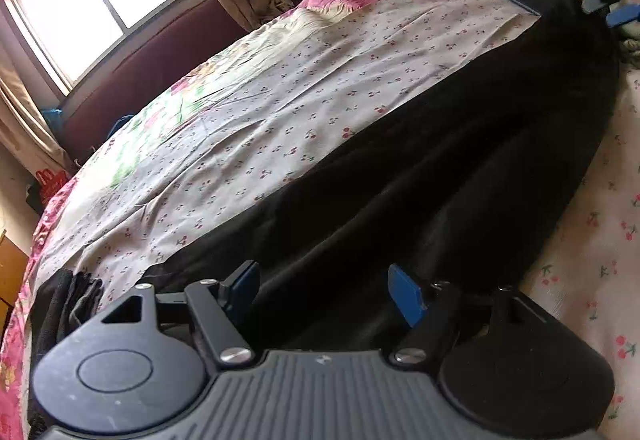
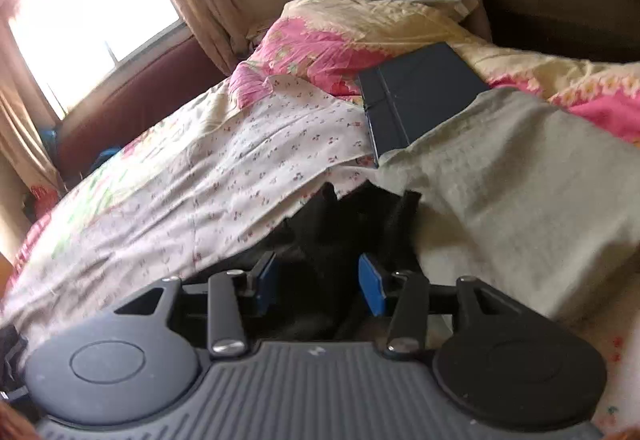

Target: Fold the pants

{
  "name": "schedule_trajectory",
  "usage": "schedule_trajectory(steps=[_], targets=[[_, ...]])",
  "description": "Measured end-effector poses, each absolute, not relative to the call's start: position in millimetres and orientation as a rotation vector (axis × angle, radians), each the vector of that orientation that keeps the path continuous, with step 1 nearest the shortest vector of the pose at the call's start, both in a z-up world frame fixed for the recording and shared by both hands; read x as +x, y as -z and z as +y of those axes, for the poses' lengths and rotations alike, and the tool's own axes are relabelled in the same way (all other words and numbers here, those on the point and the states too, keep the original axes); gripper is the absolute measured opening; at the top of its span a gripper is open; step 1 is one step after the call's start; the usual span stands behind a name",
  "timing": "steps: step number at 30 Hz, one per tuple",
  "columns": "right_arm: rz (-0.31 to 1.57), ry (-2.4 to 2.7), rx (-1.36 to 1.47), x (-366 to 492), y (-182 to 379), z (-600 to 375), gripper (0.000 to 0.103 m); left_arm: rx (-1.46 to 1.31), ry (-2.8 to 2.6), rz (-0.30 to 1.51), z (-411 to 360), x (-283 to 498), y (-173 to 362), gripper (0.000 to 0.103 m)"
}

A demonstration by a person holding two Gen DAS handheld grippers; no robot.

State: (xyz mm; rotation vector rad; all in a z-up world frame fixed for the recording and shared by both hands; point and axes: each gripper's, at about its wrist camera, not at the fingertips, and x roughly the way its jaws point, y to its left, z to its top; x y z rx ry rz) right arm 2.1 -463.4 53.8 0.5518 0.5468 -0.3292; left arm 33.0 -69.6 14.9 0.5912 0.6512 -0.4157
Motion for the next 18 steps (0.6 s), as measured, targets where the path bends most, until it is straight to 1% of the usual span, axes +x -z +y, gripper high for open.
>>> schedule_trajectory(steps=[3, 7, 8, 9, 10, 11, 18], targets=[[0.581, 0.378, 0.538, 16, -42, -470, 0.045, 0.602, 0.421, 0.653, -72, 32, -16, 0.085], [0.621, 0.384, 0.592, 19, -31, -476, 0.045, 0.599, 0.435, 0.655, -79, 34, -16, 0.085], [0.621, 0.374, 0.594, 19, -30, -475, 0.047, 0.597, 0.440, 0.652, -82, 34, -16, 0.085], [0.621, 0.358, 0.596, 20, -30, -473, 0.043, 0.596, 0.447, 0.650, -85, 34, -16, 0.085], [0.614, 0.335, 0.609, 19, -31, -472, 0.036, 0.596, 0.453, 0.647, -88, 34, -16, 0.085], [0.603, 0.316, 0.632, 18, -31, -473, 0.008, 0.598, 0.462, 0.641, -91, 33, -16, 0.085], [0.473, 0.337, 0.730, -3, -47, -503, 0.007, 0.617, 0.540, 0.615, -113, 27, -16, 0.085]])
